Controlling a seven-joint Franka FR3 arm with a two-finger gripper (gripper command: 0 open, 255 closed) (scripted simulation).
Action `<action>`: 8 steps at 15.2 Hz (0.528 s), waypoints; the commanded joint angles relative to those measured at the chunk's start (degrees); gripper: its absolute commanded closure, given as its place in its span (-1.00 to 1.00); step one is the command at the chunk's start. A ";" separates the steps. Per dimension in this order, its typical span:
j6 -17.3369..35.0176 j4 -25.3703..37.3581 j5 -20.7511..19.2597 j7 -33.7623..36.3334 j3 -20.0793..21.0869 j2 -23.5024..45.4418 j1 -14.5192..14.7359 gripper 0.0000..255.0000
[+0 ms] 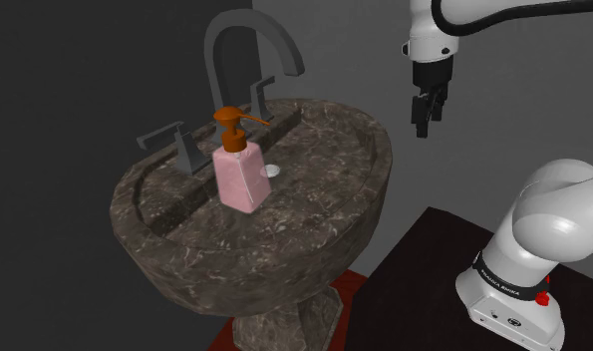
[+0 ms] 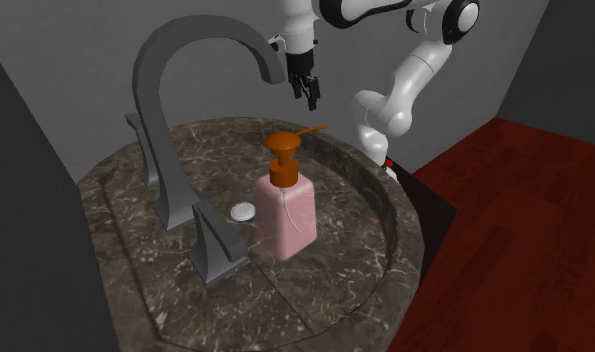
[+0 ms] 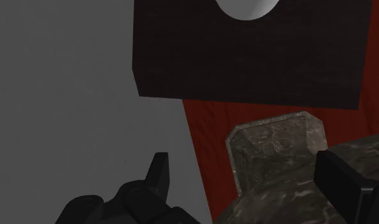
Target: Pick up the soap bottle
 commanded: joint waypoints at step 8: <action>-0.52 9.40 5.64 5.61 6.40 8.59 3.46 -1.00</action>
